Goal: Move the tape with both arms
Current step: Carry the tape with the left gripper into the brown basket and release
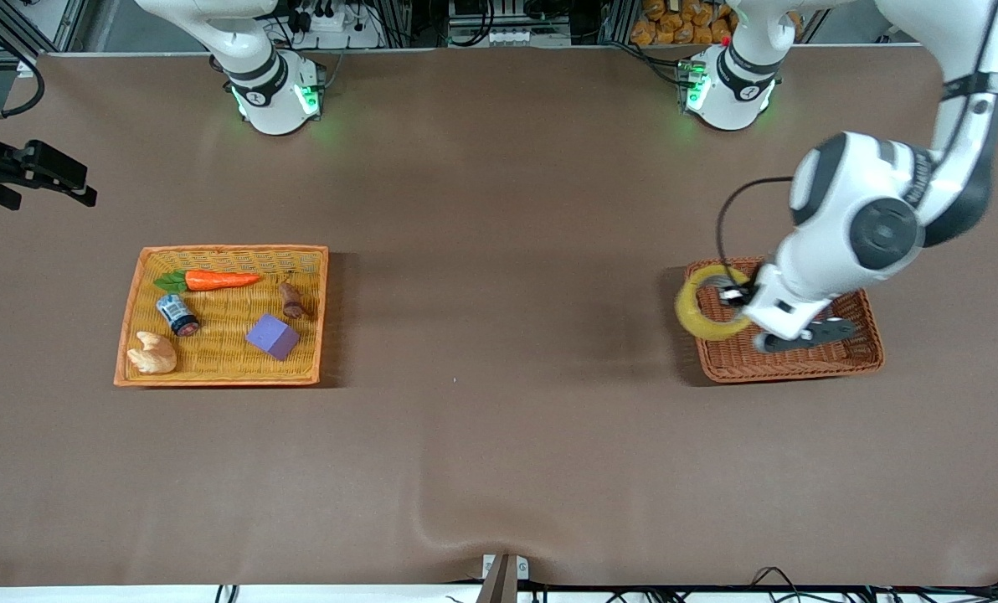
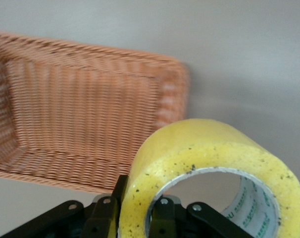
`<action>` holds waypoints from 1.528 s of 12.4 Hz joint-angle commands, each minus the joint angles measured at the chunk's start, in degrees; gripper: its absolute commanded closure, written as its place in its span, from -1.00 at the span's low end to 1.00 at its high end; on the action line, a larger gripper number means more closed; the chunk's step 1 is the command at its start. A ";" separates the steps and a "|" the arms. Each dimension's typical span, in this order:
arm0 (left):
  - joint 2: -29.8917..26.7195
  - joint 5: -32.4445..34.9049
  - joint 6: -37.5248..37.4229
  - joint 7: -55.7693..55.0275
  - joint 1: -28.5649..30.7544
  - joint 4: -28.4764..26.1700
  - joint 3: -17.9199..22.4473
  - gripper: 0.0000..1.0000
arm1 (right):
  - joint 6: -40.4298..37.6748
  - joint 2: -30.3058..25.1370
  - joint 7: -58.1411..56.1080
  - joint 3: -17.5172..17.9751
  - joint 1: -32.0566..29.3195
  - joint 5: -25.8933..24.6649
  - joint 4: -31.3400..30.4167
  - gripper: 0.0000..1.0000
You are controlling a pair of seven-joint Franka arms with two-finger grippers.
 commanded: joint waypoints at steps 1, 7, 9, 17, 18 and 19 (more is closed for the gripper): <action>1.50 1.25 2.27 3.06 6.29 -2.68 -0.92 1.00 | -0.66 0.63 -0.49 0.44 -0.46 -0.64 1.23 -1.00; 13.54 1.34 11.76 21.60 17.39 -3.74 -0.66 0.10 | -0.66 0.63 -0.31 0.53 -0.37 -0.64 1.14 -1.00; 13.82 3.26 11.77 22.33 17.04 -3.48 -0.65 -1.00 | -0.66 0.63 -0.31 0.53 -0.37 -0.64 1.14 -1.00; 6.10 5.03 -13.00 22.24 13.43 18.99 -1.44 -1.00 | -0.66 0.63 -0.49 0.53 -0.37 -0.64 1.14 -1.00; 4.69 5.47 -14.32 22.50 13.52 21.46 -2.23 -1.00 | -0.58 0.63 -0.49 0.53 -0.37 -0.64 1.23 -1.00; 2.85 5.99 -17.03 23.72 13.61 22.70 -3.11 -1.00 | -0.58 0.63 -0.57 0.44 -0.46 -0.91 1.31 -1.00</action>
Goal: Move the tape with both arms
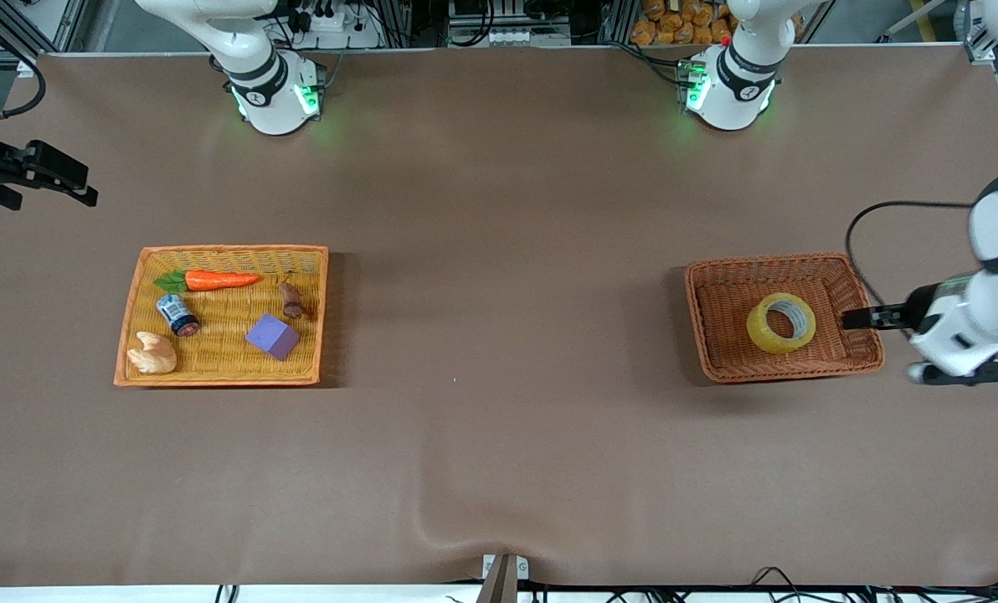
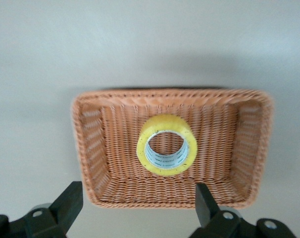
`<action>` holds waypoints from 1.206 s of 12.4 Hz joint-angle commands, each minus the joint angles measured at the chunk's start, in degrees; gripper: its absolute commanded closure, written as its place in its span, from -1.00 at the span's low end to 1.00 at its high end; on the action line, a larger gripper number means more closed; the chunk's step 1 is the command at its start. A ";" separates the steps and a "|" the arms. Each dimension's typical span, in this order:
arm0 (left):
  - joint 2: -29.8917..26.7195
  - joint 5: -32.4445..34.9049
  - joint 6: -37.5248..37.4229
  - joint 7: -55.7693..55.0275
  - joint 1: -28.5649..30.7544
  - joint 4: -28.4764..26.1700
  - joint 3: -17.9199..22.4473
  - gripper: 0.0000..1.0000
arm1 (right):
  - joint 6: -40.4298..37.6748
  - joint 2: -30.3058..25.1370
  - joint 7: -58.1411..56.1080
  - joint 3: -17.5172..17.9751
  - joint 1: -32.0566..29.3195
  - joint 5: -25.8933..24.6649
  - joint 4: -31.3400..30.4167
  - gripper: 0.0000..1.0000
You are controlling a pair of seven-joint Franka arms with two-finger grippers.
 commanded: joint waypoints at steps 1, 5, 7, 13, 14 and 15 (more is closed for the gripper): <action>-5.20 1.78 -6.20 1.10 -0.03 3.61 -1.93 -1.00 | -0.45 0.61 -0.56 0.35 -0.46 -1.03 1.31 -1.00; -14.09 0.64 -9.72 0.13 0.23 3.08 -4.40 -1.00 | -0.19 0.52 -0.65 0.27 -0.64 -1.47 1.40 -1.00; -15.15 -0.59 -9.99 0.13 0.50 2.99 -4.40 -1.00 | -0.28 0.52 -0.56 0.27 -0.81 -1.39 1.31 -1.00; -18.58 -4.88 -10.96 -0.40 -9.31 0.98 4.88 -1.00 | -0.45 0.52 -0.65 0.26 -0.81 -1.39 1.31 -1.00; -19.11 -5.16 -10.96 -0.66 -12.22 0.45 8.14 -1.00 | -0.37 0.52 -0.65 0.27 -0.81 -1.39 1.31 -1.00; -19.37 -5.16 -11.05 -0.75 -13.98 0.10 9.99 -1.00 | -0.45 0.52 -0.65 0.27 -0.81 -1.39 1.31 -1.00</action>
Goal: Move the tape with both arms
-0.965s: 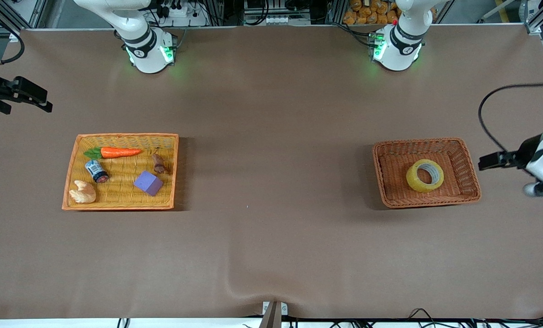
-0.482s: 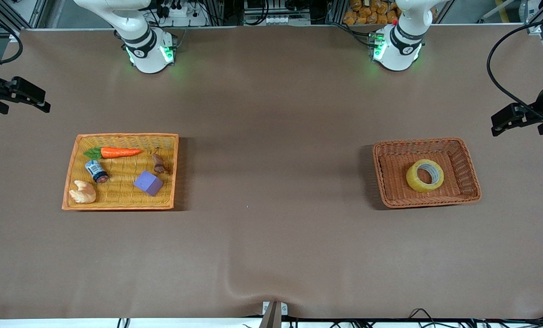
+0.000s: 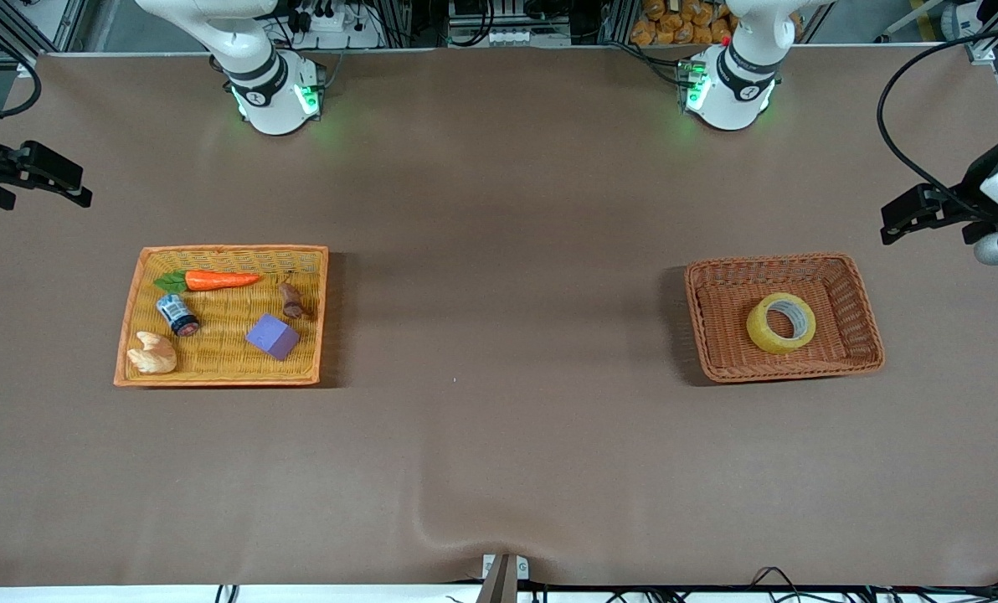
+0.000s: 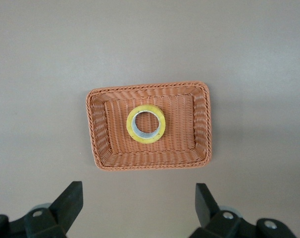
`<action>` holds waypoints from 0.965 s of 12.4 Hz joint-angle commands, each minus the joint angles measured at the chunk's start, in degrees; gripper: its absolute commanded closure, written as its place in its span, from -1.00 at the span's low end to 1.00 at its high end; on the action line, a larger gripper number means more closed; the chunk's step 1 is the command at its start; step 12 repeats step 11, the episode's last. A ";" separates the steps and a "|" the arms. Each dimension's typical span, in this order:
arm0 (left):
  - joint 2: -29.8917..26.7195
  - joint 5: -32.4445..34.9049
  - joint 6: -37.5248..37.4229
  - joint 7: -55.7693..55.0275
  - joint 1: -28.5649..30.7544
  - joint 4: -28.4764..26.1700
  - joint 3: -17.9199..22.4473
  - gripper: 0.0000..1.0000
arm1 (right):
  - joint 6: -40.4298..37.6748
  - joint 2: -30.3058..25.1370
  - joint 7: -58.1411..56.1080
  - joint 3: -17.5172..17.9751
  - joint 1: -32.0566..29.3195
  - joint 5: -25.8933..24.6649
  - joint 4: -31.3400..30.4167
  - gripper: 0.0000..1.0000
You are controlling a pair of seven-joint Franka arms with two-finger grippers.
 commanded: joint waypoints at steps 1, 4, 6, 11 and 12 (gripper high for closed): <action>-3.10 -1.30 -0.42 -0.45 -5.89 -2.99 6.81 -1.00 | -0.60 0.52 -0.65 0.55 -0.81 -0.64 1.18 -1.00; -3.80 -1.30 -0.50 -0.62 -9.34 -3.43 10.00 -1.00 | -0.60 0.52 -0.73 0.55 -0.81 -0.64 1.18 -1.00; -3.71 -1.48 -0.94 -0.45 -9.51 -2.99 10.09 -1.00 | -0.60 0.52 -0.65 0.55 -0.81 -0.73 1.18 -1.00; -3.54 -1.66 -0.94 -0.27 -9.69 -2.73 10.09 -1.00 | -0.51 0.52 -0.73 0.46 -0.81 -0.73 1.18 -1.00; -3.54 -1.66 -0.94 -0.27 -9.69 -2.73 10.09 -1.00 | -0.51 0.52 -0.73 0.46 -0.81 -0.73 1.18 -1.00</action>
